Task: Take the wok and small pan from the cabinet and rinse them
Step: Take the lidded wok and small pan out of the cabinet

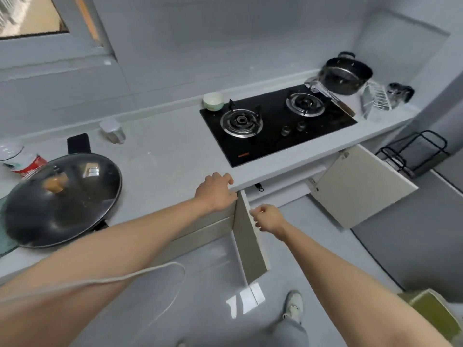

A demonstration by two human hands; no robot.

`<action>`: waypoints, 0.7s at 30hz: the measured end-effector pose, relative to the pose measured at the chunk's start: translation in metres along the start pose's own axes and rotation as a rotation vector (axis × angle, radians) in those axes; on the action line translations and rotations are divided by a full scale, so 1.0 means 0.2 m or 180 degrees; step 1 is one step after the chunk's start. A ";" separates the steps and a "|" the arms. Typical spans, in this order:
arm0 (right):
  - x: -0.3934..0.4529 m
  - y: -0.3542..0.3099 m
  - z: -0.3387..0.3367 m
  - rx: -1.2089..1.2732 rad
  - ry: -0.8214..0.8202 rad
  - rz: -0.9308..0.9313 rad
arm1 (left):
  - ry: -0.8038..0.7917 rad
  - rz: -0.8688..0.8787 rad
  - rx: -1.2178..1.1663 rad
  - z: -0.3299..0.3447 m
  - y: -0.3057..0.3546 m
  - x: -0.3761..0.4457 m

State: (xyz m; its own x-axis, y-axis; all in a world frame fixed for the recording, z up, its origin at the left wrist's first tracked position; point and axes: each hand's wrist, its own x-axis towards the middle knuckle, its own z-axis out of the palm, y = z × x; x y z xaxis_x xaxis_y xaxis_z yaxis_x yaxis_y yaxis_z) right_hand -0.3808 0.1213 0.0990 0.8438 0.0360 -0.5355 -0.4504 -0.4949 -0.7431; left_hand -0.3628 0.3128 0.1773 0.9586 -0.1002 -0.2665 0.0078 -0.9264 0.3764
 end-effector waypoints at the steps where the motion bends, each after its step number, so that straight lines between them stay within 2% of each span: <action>1: 0.04 0.05 -0.09 0.0101 -0.0005 0.0020 | -0.0018 0.0026 0.0062 0.04 0.07 0.06; 8: 0.49 0.45 -0.66 0.0104 -0.0164 0.0184 | -0.0031 0.0130 0.0356 0.39 0.48 0.62; 12: 0.83 0.58 -0.88 0.0070 -0.0235 0.0209 | -0.0059 0.0270 0.0683 0.55 0.61 0.94; 15: 1.05 0.63 -0.90 0.0068 -0.0351 0.0278 | -0.0067 0.0430 0.0828 0.62 0.61 1.11; 18: 1.24 0.67 -0.84 0.0203 -0.0409 0.0424 | -0.0111 0.0956 0.1165 0.70 0.54 1.27; 21: 1.50 0.77 -0.71 0.0511 -0.0531 0.0665 | 0.0204 0.1326 0.1410 0.81 0.43 1.44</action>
State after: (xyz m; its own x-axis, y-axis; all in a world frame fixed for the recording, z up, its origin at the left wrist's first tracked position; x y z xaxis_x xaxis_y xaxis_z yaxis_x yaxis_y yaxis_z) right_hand -0.1565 -0.0678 -0.1192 0.6745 0.0964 -0.7319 -0.6607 -0.3636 -0.6567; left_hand -0.1328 0.1458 -0.0097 0.8709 -0.4773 -0.1170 -0.4774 -0.8782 0.0289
